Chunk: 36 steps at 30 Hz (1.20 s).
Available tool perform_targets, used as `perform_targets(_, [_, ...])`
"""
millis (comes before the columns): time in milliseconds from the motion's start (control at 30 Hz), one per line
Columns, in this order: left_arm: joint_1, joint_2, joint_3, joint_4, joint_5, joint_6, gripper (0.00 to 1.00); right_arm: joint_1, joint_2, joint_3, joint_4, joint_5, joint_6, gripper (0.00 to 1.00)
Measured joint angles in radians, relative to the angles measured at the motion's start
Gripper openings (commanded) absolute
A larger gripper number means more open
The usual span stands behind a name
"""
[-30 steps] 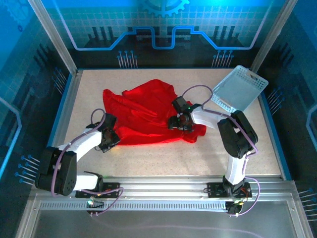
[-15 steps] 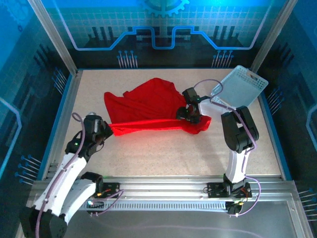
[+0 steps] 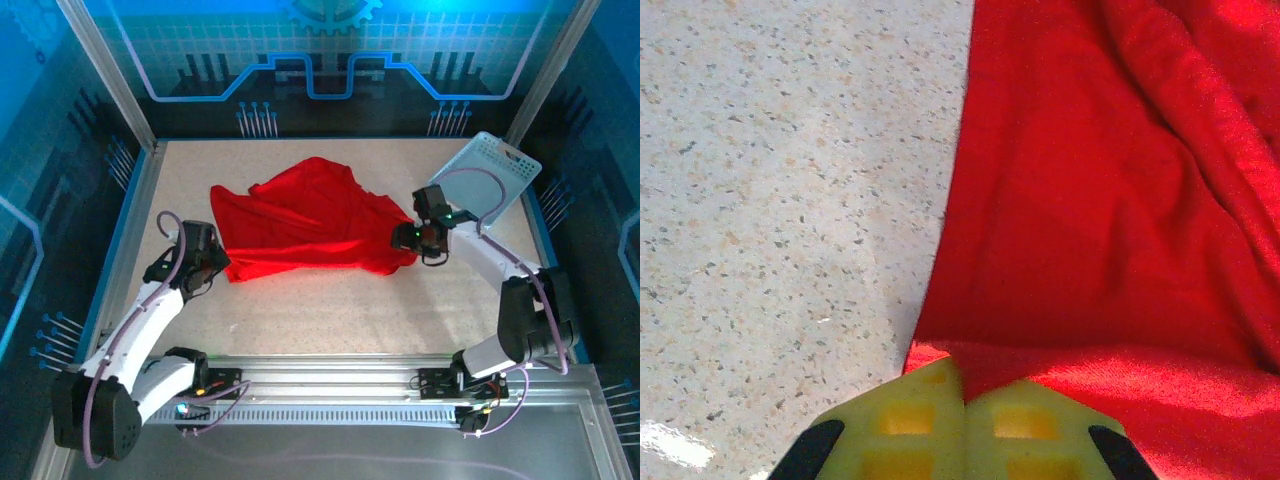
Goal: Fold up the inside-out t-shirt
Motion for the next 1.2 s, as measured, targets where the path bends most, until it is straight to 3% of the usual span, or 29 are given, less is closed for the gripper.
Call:
perform_targets(200, [0.017, 0.038, 0.000, 0.000, 0.000, 0.003, 0.00, -0.070, 0.013, -0.124, -0.007, -0.015, 0.017, 0.46])
perform_targets(500, [0.018, 0.038, 0.000, 0.003, 0.002, 0.003, 0.00, -0.029, 0.119, -0.084, 0.061, -0.045, 0.015, 0.46])
perform_targets(667, [0.020, 0.038, 0.000, 0.003, 0.003, 0.003, 0.00, -0.007, 0.181, -0.006, 0.075, -0.037, 0.014, 0.41])
perform_targets(967, [0.023, 0.038, 0.000, 0.003, 0.006, 0.003, 0.00, 0.040, 0.298, 0.106, 0.067, 0.019, 0.015, 0.19])
perform_targets(1100, [0.024, 0.038, 0.000, 0.003, 0.006, 0.005, 0.00, 0.061, 0.302, 0.126, 0.056, 0.048, 0.019, 0.05])
perform_targets(1200, [0.032, 0.038, 0.000, 0.002, 0.006, 0.011, 0.00, 0.064, 0.288, 0.130, 0.028, 0.079, 0.012, 0.00])
